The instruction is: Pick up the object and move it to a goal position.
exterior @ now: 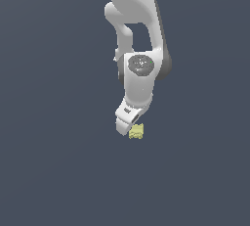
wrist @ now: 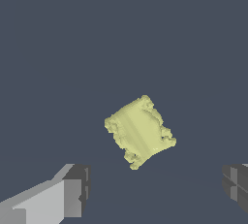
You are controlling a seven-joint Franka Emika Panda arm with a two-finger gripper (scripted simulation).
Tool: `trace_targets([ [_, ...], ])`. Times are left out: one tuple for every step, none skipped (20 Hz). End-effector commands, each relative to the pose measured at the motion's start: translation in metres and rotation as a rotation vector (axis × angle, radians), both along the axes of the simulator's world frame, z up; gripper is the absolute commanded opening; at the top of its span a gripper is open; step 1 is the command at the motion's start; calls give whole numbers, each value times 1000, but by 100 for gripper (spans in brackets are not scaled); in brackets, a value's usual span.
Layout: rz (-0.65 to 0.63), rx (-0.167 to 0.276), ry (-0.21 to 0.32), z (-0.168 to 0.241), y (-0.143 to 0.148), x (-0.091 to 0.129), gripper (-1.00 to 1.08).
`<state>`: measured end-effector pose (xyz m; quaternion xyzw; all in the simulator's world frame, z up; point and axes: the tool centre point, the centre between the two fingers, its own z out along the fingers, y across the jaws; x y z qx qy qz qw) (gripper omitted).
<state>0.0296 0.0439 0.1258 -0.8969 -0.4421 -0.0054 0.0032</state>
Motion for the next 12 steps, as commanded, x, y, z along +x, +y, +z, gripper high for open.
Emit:
trace_targets([
  [77, -3, 1, -5, 1, 1, 100],
  [107, -4, 1, -7, 2, 1, 100],
  [137, -5, 1, -9, 2, 1, 100],
  [167, -6, 2, -11, 3, 2, 100],
  [197, -7, 2, -13, 3, 2, 100],
  [227, -7, 2, -15, 4, 2, 100],
  [257, -8, 2, -17, 4, 2, 100],
  [287, -9, 3, -19, 5, 3, 100],
  [315, -9, 3, -20, 6, 3, 100],
  [341, -10, 3, -22, 6, 3, 100],
  [366, -10, 3, -24, 7, 3, 100],
  [390, -11, 3, -25, 7, 4, 100],
])
